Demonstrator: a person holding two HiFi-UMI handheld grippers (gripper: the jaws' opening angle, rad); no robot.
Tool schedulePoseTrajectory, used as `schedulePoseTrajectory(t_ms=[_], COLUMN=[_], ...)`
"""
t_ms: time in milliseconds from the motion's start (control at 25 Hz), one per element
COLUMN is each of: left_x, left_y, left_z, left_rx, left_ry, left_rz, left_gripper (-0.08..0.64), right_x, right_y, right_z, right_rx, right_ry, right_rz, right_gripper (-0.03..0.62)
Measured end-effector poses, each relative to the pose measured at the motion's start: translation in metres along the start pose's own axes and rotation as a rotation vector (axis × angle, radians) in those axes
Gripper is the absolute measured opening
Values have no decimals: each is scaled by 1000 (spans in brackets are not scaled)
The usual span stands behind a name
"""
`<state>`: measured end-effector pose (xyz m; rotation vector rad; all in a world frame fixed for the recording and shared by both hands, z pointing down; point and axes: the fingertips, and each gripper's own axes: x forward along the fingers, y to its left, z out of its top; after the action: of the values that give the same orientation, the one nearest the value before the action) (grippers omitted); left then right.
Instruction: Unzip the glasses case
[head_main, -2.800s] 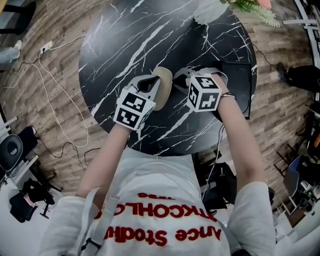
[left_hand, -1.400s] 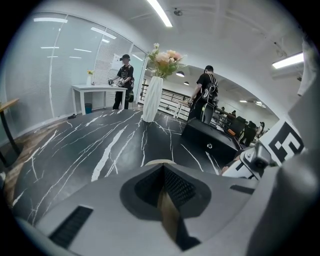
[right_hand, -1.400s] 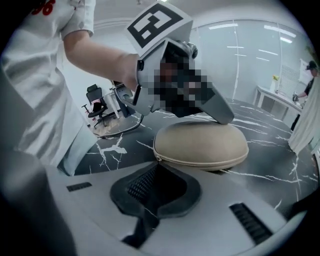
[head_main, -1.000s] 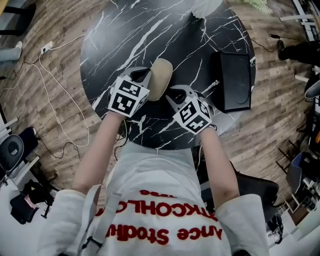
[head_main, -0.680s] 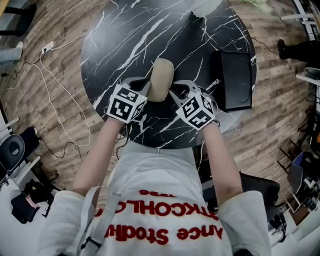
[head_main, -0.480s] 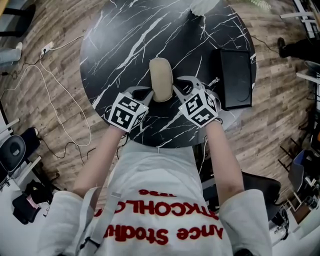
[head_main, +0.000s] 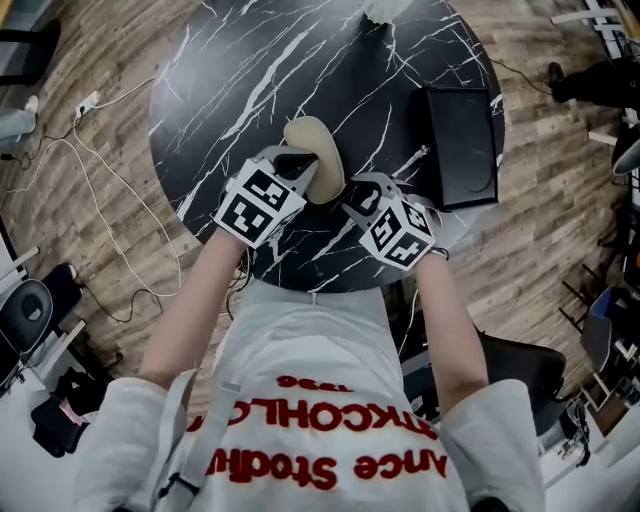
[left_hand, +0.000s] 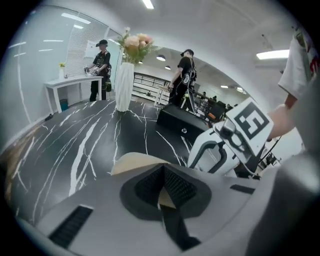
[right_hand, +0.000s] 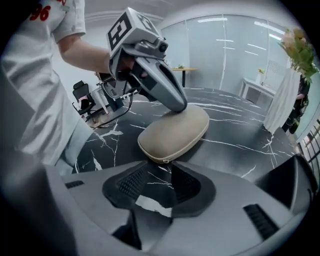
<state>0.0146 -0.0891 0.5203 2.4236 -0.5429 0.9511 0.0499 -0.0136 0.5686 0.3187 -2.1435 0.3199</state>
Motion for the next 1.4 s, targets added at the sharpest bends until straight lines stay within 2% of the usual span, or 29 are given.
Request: schedulePoseTrajectory(t_ms=[280, 400, 720, 880, 1200, 1400], left_x=[0, 1, 2, 1, 2, 2], left_y=[2, 2, 2, 2, 2, 3], left_z=[-3, -3, -3, -3, -3, -4], left_rx=[-15, 8, 9, 9, 7, 9], left_ry=[-30, -19, -36, -38, -39, -47], left_rz=[32, 44, 70, 78, 85, 89], left_gripper=[5, 5, 5, 5, 5, 5], right_x=[5, 6, 5, 4, 3, 5], right_y=[1, 0, 0, 2, 3, 7], right_z=[8, 8, 6, 4, 3, 3], right_rx=[77, 91, 141, 153, 216, 210], right_ry=[-47, -56, -70, -63, -54, -43], right_rz=[-100, -119, -185, -219, -247, -251], right_gripper=[164, 166, 108, 48, 35, 34])
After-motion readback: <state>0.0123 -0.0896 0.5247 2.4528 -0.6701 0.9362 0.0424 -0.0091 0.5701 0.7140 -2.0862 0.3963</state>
